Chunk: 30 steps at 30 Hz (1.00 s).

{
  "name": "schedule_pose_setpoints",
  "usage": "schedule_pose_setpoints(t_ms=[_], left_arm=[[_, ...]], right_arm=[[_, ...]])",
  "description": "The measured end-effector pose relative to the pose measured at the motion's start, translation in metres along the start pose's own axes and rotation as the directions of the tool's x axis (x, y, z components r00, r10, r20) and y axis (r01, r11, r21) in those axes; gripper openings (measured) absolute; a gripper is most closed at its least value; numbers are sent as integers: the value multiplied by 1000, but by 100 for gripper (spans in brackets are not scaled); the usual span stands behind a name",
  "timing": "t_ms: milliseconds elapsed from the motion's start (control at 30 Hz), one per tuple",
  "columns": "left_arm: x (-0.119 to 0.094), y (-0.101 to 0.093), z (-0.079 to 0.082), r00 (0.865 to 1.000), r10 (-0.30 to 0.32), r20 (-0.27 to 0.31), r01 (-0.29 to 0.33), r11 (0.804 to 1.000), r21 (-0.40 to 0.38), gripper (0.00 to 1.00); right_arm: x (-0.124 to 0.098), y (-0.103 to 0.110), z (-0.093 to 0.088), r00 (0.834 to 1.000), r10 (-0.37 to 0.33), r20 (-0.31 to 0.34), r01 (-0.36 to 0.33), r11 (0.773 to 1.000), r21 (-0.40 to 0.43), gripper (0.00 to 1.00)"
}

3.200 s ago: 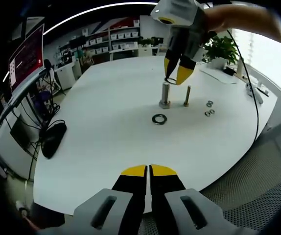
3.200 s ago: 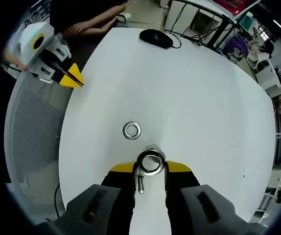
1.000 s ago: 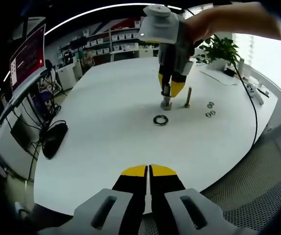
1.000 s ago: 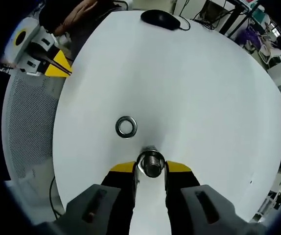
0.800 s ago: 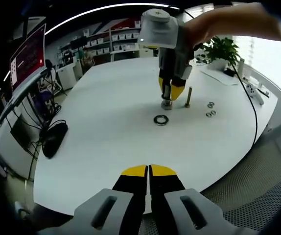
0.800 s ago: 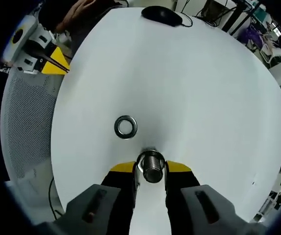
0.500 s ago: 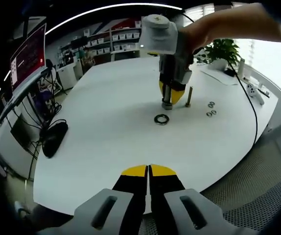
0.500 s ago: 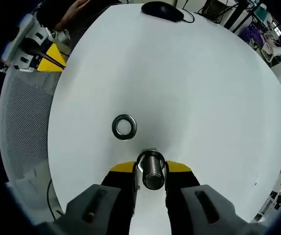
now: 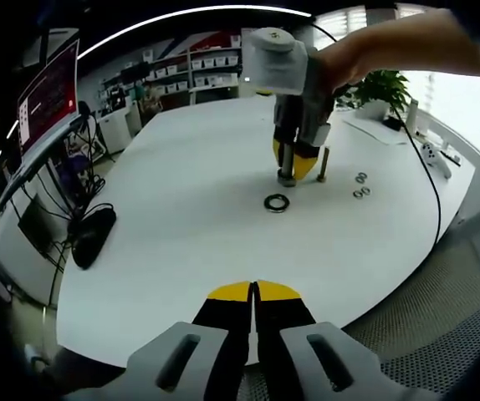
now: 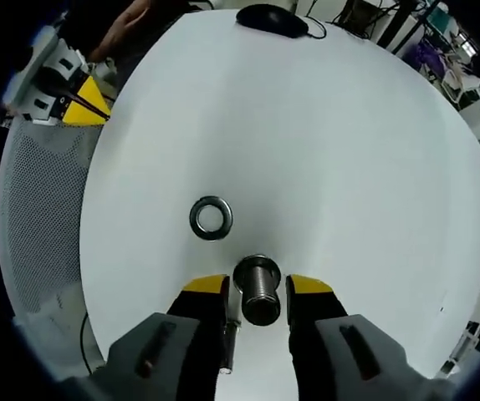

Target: Place the washer onto the threaded stud by aligning its center hole with the stud, sliding it down to the base, and recovering from edge contact or off-axis alignment until the washer reaches the visible bottom stop.

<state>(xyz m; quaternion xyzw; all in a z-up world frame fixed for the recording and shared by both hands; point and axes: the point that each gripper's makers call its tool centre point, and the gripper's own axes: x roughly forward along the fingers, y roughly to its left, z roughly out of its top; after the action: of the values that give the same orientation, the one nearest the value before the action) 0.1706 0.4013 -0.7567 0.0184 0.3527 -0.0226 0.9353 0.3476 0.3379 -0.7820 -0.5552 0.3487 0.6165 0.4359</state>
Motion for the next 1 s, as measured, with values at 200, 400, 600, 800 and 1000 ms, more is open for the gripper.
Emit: schedule_pose_setpoints(t_ms=[200,400,600,800,1000], left_arm=[[0,0,0,1000,1,-2,-1,1000,0,0],[0,0,0,1000,2,-4,-2,1000,0,0],[0,0,0,1000,2,-4,-2,1000,-2,0],[0,0,0,1000,3,-5,-3,1000,-1,0],[0,0,0,1000,3,-5,-3,1000,0,0]], right_arm=[[-18,2,17,989,-42,142,30,996,81,37],[-38,4,30,959,-123,254,87,985,147,37],[-49,18,38,936,-143,321,88,980,181,37],[-43,35,42,932,-130,337,71,981,183,37],[-29,49,41,950,-80,302,38,989,142,37]])
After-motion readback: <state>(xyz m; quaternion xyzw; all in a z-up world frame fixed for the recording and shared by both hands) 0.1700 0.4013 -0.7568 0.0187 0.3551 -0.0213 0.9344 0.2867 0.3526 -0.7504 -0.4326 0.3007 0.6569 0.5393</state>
